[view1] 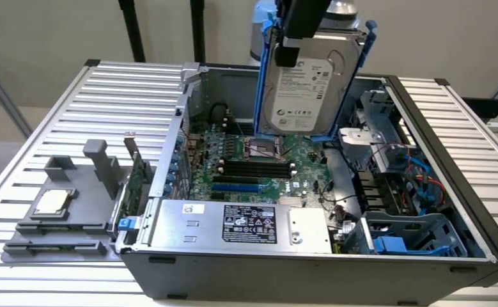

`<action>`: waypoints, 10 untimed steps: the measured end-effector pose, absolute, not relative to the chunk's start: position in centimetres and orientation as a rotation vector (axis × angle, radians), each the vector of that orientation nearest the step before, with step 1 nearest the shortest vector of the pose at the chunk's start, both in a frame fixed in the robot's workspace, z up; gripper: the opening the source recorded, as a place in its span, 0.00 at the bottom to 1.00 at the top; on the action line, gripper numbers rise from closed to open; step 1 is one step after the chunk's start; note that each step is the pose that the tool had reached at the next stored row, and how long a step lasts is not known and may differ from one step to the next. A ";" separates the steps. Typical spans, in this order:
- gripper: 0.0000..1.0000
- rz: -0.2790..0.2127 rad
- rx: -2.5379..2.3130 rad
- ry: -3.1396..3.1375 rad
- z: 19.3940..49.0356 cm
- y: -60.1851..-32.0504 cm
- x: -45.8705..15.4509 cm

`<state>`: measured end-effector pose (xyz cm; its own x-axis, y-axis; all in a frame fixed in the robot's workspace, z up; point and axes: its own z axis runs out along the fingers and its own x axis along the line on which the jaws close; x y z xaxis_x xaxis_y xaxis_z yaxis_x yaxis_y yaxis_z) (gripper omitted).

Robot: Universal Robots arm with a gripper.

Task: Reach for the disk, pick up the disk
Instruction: 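Pick up the disk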

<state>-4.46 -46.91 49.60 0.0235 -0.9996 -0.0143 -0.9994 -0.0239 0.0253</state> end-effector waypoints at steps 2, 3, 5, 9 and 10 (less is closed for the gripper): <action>0.33 -0.044 2.242 -2.189 49.6 -47.2 -3.7; 0.33 -0.044 2.242 -2.189 49.6 -47.3 -3.3; 0.33 -0.044 2.242 -2.189 49.6 -47.6 -2.4; 0.33 -0.044 2.242 -2.189 49.6 -48.3 -0.6; 0.33 -0.044 2.242 -2.189 49.6 -48.5 -0.2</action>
